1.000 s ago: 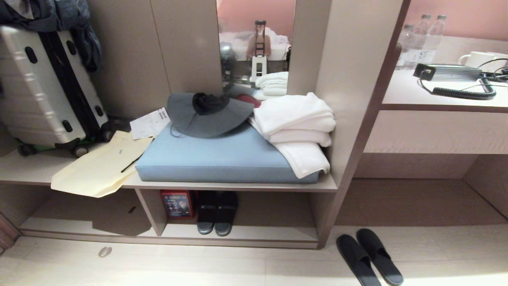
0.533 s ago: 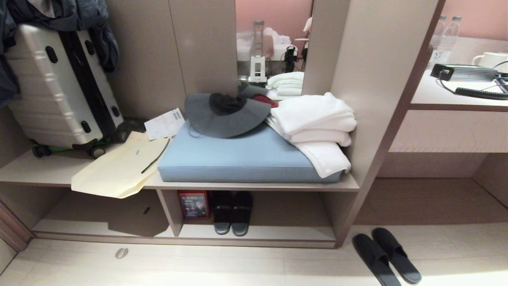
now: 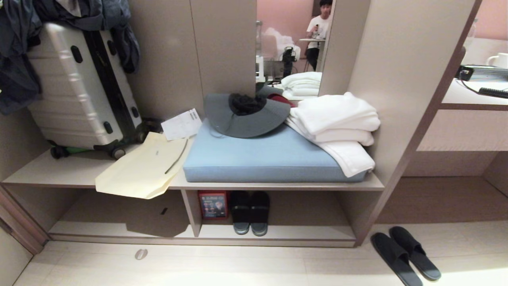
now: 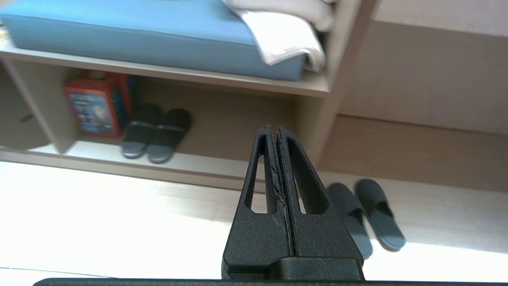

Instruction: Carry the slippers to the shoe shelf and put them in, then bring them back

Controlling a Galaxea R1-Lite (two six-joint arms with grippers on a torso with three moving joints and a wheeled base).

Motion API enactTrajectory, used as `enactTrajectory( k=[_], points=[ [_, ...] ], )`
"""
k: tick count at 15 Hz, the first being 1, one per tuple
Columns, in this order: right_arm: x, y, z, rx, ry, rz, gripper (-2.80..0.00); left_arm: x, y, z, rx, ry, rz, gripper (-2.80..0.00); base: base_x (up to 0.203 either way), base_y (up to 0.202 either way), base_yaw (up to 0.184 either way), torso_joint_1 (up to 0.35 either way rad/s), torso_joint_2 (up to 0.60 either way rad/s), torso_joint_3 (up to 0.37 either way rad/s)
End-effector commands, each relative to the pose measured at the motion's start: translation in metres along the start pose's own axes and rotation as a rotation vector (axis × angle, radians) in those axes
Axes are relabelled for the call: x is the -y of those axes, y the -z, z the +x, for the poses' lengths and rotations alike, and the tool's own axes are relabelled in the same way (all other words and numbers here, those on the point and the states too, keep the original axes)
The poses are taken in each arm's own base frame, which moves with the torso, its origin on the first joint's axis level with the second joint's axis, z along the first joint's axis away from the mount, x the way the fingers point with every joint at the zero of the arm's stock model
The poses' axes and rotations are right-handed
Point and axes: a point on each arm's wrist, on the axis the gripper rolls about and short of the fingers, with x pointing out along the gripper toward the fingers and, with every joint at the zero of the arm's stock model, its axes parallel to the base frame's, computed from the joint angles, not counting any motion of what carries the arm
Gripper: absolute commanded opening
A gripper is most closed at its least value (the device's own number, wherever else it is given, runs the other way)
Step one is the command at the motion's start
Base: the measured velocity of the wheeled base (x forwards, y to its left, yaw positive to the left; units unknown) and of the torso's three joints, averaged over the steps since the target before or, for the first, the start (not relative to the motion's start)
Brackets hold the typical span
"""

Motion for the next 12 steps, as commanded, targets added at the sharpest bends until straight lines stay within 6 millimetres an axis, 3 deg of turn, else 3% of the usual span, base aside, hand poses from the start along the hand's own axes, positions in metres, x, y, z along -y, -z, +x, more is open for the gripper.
enactTrajectory(
  k=[1,10,12],
  points=[
    [0.0000,0.0001,0.0000,0.000,-0.001,-0.002,-2.80,0.0000,-0.0001,0.0000,0.001,-0.001,0.001,-2.80,0.000,0.173,-0.004,0.006,0.00,0.002],
    [0.0000,0.0001,0.0000,0.000,-0.001,0.001,-2.80,0.0000,-0.0001,0.0000,0.001,-0.001,0.001,-2.80,0.000,0.020,0.000,0.001,0.00,0.001],
    [0.0000,0.0001,0.0000,0.000,-0.001,0.001,-2.80,0.0000,-0.0001,0.0000,0.001,-0.001,0.001,-2.80,-0.137,0.000,0.002,0.010,0.01,0.007]
  ],
)
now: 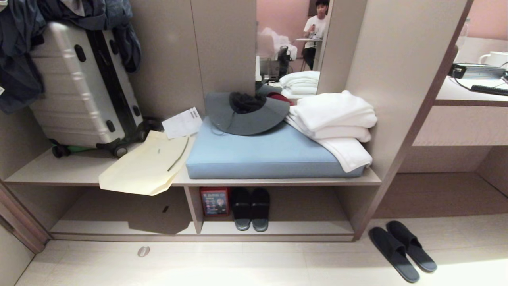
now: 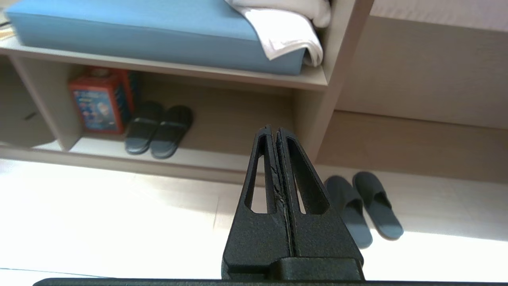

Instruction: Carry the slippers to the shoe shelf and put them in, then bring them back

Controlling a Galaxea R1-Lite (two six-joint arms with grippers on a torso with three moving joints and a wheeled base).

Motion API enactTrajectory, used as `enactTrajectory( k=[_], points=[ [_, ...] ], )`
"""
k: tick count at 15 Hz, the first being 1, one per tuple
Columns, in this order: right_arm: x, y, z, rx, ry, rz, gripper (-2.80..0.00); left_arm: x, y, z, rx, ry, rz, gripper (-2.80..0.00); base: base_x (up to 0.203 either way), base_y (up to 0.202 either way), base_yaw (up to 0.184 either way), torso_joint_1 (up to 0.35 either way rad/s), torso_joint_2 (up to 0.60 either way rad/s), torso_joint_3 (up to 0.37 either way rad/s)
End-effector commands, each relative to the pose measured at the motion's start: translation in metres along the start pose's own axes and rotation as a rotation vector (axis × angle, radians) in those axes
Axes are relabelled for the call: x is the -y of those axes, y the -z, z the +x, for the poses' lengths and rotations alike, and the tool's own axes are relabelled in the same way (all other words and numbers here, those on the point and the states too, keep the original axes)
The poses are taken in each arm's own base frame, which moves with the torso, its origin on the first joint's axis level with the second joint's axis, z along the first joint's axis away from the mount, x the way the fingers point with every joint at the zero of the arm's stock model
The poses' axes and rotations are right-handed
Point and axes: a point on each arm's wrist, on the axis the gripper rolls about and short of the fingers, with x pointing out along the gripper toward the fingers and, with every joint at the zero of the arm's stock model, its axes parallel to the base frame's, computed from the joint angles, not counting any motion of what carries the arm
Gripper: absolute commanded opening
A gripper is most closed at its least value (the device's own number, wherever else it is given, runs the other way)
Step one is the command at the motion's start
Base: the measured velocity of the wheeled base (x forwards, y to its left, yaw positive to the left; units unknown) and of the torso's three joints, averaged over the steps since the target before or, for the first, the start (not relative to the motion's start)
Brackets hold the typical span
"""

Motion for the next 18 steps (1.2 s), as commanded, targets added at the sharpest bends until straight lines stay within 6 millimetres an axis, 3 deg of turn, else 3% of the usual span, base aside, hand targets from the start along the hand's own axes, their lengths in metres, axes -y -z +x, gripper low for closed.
enactTrajectory(
  k=[1,18],
  points=[
    [0.0000,0.0000,0.0000,0.000,0.000,-0.001,-2.80,0.0000,-0.0001,0.0000,0.001,0.000,-0.001,-2.80,-0.198,0.000,0.000,-0.002,0.00,0.002],
    [0.0000,0.0000,0.0000,0.000,0.000,-0.007,-2.80,0.0000,-0.0001,0.0000,0.001,0.000,-0.005,-2.80,-0.196,0.000,0.001,0.002,0.00,0.001]
  ],
)
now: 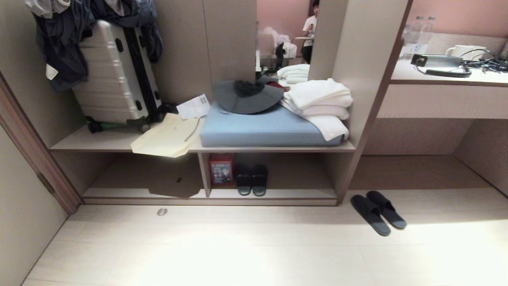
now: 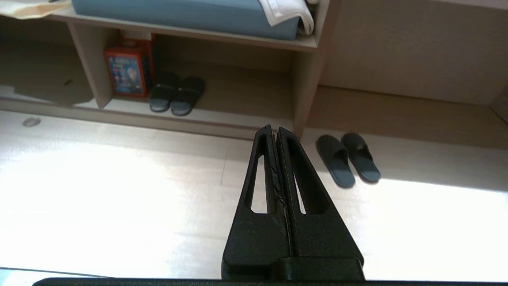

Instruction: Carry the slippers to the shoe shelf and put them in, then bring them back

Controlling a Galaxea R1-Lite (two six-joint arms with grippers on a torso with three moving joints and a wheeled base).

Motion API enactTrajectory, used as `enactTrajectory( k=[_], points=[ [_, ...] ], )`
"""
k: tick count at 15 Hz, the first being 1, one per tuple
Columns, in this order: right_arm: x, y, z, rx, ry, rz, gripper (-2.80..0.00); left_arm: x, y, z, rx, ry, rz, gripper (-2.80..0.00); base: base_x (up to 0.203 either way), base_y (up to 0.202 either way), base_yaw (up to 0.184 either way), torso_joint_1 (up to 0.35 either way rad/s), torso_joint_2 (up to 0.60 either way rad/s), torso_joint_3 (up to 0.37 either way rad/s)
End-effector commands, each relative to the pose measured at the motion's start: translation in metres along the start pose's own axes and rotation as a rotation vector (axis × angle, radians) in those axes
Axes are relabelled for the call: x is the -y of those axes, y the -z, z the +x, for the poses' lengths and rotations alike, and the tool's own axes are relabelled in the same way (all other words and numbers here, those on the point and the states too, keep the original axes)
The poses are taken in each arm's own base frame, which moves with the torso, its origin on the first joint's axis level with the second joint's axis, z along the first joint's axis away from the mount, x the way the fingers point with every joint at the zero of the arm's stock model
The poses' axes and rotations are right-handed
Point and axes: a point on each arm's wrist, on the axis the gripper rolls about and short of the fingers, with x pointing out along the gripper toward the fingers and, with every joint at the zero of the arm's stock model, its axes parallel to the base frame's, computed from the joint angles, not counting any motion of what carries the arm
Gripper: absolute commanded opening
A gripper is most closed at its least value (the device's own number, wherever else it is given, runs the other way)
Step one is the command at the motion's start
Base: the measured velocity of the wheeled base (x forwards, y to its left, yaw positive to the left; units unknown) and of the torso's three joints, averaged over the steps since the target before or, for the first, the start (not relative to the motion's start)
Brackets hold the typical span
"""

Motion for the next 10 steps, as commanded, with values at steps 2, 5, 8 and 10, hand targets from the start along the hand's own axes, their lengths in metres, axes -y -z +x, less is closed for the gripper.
enactTrajectory(
  k=[2,5,8,10],
  points=[
    [0.0000,0.0000,0.0000,0.001,-0.002,0.000,-2.80,0.0000,0.0000,0.0000,0.000,0.000,0.000,-2.80,-0.193,0.000,0.000,0.005,0.00,0.005],
    [0.0000,0.0000,0.0000,0.001,-0.002,0.002,-2.80,0.0000,0.0003,0.0001,-0.001,0.000,0.001,-2.80,-0.195,0.000,0.000,0.001,0.00,0.003],
    [0.0000,0.0000,0.0000,0.001,0.000,0.005,-2.80,0.0000,0.0003,0.0001,-0.001,0.000,0.001,-2.80,-0.196,0.000,0.002,0.003,0.00,0.002],
    [0.0000,0.0000,0.0000,0.001,0.000,0.003,-2.80,0.0000,0.0000,0.0000,0.000,0.000,0.001,-2.80,-0.198,0.000,0.003,0.000,0.00,0.001]
  ],
)
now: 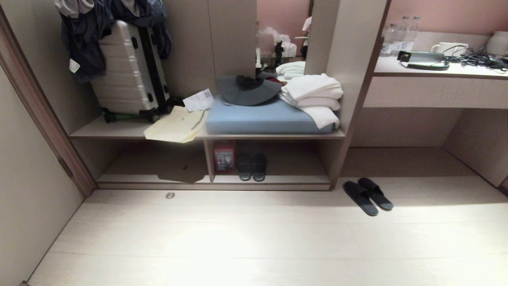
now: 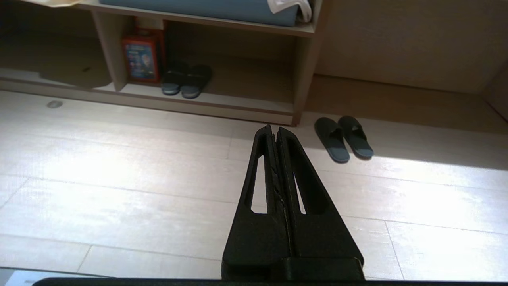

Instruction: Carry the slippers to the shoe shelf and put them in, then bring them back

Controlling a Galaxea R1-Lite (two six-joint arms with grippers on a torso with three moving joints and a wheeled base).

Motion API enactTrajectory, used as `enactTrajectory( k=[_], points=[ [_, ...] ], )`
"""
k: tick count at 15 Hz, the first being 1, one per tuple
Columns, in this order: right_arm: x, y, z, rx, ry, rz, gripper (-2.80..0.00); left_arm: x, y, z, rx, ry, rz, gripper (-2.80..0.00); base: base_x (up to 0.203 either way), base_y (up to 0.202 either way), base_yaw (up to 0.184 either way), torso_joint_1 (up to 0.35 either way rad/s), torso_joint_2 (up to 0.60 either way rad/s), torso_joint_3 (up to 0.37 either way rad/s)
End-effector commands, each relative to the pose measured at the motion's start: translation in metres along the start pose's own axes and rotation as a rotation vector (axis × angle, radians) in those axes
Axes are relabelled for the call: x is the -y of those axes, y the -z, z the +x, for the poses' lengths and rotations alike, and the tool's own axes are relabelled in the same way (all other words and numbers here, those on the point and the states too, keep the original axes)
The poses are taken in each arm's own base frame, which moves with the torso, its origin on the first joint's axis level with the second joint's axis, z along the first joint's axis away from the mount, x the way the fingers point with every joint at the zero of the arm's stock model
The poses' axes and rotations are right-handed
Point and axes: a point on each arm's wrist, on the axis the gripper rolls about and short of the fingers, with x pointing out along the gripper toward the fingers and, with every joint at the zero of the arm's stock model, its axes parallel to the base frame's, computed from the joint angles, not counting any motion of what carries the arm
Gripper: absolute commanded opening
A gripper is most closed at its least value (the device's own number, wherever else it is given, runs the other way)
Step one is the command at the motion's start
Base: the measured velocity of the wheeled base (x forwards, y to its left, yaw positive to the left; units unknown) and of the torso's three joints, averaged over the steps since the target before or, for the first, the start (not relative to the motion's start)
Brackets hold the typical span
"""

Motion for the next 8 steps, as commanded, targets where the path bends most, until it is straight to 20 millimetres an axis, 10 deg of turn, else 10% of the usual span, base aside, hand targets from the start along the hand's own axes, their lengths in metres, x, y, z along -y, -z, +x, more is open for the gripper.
enactTrajectory(
  k=[1,8],
  points=[
    [0.0000,0.0000,0.0000,0.001,-0.002,-0.002,-2.80,0.0000,-0.0001,0.0000,0.001,0.000,-0.001,-2.80,-0.197,0.000,-0.001,0.004,0.00,0.002],
    [0.0000,0.0000,0.0000,0.001,-0.002,0.001,-2.80,0.0000,-0.0001,0.0000,0.001,0.000,-0.001,-2.80,-0.197,0.000,0.001,0.003,0.00,0.003]
  ],
)
